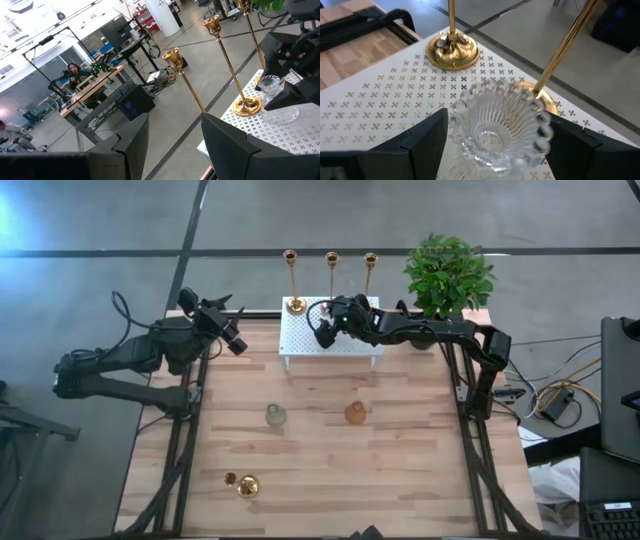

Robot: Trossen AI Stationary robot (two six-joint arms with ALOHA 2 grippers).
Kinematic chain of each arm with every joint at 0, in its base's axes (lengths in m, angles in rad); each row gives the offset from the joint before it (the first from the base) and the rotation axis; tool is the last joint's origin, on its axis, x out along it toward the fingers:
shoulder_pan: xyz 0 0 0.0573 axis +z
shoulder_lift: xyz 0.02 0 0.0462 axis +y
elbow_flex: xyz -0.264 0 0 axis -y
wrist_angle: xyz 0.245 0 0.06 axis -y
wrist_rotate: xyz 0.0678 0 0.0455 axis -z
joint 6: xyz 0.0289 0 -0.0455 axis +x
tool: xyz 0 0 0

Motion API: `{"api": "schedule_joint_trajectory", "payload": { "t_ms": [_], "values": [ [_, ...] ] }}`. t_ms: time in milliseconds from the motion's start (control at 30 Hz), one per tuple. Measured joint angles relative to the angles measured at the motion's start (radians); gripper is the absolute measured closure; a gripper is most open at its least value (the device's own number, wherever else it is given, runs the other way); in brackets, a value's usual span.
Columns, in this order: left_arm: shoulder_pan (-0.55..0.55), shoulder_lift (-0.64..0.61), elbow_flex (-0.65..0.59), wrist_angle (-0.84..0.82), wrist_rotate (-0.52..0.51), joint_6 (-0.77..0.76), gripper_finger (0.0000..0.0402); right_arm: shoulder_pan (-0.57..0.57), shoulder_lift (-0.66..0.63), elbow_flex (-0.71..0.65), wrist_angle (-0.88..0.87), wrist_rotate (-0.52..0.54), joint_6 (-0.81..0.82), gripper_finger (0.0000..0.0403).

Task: Pick & Place candle stick holders
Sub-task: Put the transparent glass candle holder on the shelf

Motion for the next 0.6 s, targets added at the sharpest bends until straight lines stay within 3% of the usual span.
{"api": "schedule_joint_trajectory", "payload": {
  "t_ms": [367, 600],
  "values": [
    [0.0, 0.0, 0.0, 0.0, 0.0, 0.01, 0.0213, 0.005, -0.021, 0.001, -0.061, -0.016, 0.048, 0.0084],
    [0.0, 0.0, 0.0, 0.0, 0.0, 0.041, 0.0213, 0.015, -0.04, 0.001, -0.119, -0.016, 0.053, 0.0089]
  ]
}}
